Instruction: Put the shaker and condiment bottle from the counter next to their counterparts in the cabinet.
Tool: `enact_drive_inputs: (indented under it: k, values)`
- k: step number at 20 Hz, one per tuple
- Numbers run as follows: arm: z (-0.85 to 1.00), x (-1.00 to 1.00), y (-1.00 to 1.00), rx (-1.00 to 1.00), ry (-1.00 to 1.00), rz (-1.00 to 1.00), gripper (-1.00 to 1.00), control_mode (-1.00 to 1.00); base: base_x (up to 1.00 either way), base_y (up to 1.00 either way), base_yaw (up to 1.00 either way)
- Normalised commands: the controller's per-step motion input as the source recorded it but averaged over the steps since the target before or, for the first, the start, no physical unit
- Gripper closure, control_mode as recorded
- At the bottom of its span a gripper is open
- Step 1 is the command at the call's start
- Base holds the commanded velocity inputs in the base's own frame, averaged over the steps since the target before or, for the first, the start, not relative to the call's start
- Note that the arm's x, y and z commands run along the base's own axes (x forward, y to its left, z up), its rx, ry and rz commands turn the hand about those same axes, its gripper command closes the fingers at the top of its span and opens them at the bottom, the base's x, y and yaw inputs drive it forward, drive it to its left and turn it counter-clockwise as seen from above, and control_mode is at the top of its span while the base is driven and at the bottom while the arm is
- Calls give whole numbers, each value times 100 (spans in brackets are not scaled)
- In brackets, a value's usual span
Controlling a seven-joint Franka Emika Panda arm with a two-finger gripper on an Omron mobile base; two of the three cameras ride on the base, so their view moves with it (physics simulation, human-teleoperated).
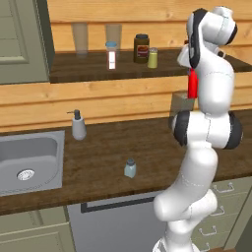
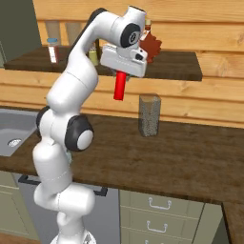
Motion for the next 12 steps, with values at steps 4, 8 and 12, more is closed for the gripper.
enact_drive_inputs:
  k: [4, 8, 12]
  values:
    - [58, 2, -80, 0, 3, 0, 100, -100, 0, 0, 0]
    - [6, -20, -12, 2, -7, 0, 100, -100, 0, 0, 0]
    - [14, -8, -34, 3, -18, -1, 100, -100, 0, 0, 0]
